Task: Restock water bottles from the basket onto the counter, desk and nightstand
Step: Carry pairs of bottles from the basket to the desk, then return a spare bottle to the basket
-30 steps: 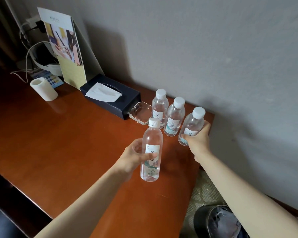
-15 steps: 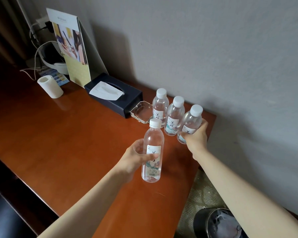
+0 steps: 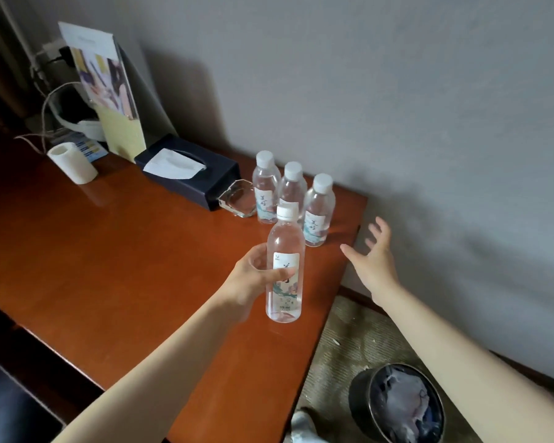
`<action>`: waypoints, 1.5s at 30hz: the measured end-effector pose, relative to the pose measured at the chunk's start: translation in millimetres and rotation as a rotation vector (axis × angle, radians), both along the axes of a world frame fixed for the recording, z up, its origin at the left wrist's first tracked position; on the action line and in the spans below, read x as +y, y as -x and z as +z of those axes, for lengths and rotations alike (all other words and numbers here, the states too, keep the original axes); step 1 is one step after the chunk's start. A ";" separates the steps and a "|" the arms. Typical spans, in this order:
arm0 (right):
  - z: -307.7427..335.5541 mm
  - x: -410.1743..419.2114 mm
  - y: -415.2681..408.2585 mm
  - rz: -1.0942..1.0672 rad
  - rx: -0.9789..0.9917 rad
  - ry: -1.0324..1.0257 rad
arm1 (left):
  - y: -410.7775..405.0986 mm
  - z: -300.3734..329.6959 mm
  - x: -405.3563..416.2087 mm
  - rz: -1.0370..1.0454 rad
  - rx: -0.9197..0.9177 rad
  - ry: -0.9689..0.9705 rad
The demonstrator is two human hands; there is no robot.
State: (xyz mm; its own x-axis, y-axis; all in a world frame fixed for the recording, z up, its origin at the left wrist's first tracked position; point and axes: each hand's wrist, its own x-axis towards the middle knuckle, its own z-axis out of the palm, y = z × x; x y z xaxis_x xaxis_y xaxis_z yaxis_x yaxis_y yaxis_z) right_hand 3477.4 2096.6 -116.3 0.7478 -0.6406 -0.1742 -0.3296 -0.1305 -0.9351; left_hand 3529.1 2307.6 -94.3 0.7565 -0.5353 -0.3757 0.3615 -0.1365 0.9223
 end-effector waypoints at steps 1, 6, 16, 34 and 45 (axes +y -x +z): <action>3.5 -4.1 16.4 -0.029 0.000 -0.015 | 3.9 0.6 -5.2 -0.037 -0.009 0.007; 21.1 -11.2 119.7 -0.226 -0.005 -0.053 | 45.8 9.0 -42.2 -0.275 -0.021 0.071; 42.1 -25.5 334.4 -0.617 -0.067 -0.010 | 187.8 19.9 -139.0 -0.661 0.029 0.131; 25.3 -105.0 715.8 -1.221 -0.003 -0.115 | 506.5 34.6 -380.2 -1.113 0.054 0.045; 32.0 -187.6 842.7 -1.504 -0.155 -0.101 | 657.6 28.8 -511.9 -1.334 0.042 0.071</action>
